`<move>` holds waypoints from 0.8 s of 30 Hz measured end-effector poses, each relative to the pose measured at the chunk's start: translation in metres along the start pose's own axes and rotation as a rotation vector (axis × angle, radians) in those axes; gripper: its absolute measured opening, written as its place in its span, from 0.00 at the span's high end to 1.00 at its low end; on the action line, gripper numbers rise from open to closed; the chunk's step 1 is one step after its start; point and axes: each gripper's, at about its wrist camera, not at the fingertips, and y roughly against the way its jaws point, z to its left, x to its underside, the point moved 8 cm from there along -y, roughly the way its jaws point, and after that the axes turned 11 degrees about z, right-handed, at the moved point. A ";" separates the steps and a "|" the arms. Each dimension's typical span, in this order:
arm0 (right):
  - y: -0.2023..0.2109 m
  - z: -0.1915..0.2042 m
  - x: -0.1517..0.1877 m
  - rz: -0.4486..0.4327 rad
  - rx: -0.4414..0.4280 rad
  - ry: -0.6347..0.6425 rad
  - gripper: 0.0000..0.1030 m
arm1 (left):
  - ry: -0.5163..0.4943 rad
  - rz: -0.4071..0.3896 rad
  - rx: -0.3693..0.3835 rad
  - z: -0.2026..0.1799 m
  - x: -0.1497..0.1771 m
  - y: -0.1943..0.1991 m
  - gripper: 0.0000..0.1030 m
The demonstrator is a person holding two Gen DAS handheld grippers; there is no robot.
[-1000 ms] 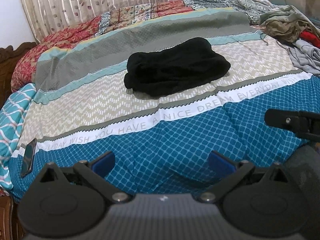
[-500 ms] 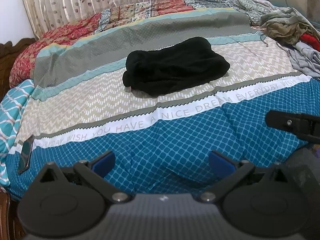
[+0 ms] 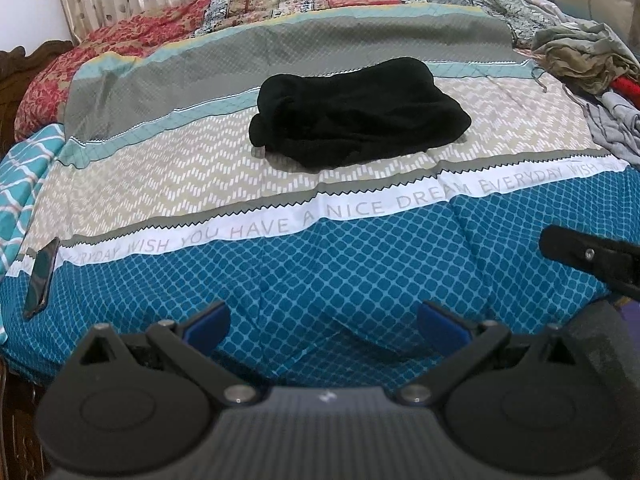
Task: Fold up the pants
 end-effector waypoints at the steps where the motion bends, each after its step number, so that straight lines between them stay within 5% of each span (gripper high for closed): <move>1: 0.000 0.000 0.000 0.000 -0.001 -0.001 0.14 | 0.000 0.000 0.001 0.000 0.000 0.000 0.00; 24: -0.003 -0.003 0.002 0.015 -0.010 -0.015 0.14 | 0.034 0.054 0.017 0.004 0.006 -0.010 0.00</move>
